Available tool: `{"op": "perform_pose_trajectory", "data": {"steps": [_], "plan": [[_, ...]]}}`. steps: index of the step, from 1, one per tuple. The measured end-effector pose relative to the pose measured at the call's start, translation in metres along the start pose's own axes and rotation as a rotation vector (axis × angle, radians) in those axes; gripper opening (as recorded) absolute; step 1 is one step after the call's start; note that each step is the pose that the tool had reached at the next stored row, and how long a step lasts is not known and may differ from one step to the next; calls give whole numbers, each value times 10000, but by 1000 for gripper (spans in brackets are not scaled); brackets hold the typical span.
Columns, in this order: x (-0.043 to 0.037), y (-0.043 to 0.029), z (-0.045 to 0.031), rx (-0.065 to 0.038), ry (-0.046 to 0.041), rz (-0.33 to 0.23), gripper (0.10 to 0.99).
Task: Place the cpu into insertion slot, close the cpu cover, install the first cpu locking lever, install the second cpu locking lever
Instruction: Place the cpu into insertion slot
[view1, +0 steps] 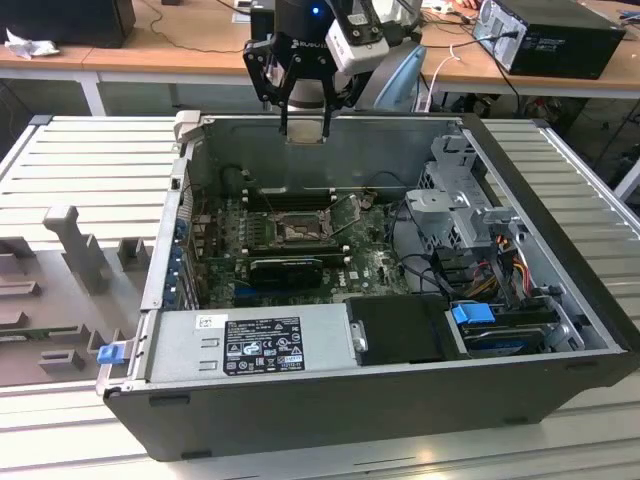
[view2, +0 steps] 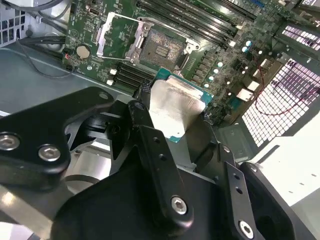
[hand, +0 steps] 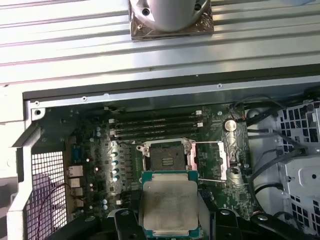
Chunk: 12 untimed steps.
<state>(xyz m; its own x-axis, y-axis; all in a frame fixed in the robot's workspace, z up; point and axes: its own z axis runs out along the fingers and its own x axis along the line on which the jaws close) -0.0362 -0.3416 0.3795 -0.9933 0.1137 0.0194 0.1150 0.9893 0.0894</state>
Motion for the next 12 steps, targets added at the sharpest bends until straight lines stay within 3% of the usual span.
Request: {"op": "perform_pose_trajectory", "data": {"steps": [2,4,7,10,12], "plan": [[0,-1,12,11,-13,117,529],[-1,-4,49,123,-26,116,529],[-1,-6,58,146,-35,198,529],[-1,-6,64,146,-67,584,529],[-2,-7,73,151,-127,1257,529]]}}
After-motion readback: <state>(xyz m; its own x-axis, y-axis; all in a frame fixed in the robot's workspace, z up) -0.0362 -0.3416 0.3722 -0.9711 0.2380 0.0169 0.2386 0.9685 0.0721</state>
